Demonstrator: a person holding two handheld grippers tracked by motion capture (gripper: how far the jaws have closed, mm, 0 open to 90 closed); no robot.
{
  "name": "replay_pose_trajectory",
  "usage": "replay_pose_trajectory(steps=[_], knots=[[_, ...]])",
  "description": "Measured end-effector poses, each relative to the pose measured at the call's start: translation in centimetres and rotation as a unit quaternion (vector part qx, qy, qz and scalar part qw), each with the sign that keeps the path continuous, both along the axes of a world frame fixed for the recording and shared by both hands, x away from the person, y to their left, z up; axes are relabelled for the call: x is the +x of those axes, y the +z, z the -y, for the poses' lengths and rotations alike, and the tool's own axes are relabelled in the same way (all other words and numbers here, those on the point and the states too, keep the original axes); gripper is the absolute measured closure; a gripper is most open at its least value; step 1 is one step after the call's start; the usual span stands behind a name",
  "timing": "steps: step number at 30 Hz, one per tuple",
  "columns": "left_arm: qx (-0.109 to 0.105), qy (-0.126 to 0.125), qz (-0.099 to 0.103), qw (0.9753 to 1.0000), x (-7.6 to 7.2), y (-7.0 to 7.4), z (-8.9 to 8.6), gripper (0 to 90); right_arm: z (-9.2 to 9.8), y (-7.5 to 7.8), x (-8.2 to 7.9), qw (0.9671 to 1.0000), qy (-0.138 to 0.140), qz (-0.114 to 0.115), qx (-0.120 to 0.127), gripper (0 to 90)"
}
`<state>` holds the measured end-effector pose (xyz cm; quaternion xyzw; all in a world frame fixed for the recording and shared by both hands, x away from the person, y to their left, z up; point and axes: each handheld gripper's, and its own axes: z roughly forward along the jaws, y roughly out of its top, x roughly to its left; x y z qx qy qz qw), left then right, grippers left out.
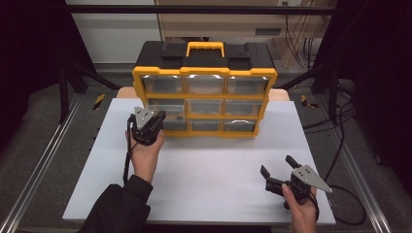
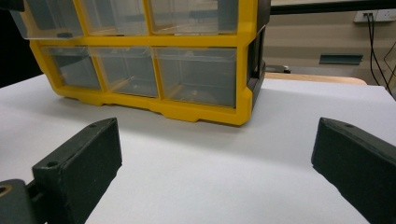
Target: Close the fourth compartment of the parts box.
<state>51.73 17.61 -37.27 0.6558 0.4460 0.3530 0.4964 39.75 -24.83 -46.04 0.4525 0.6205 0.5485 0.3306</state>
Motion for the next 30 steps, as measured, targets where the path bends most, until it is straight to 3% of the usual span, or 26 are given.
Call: replay_pose_trajectory(steps=[30], knots=[[0.0, 0.001, 0.006, 1.0, 0.85, -0.09, 0.12, 90.0, 0.05, -0.06, 0.09, 1.0, -0.001, -0.001, 0.004, 2.0]])
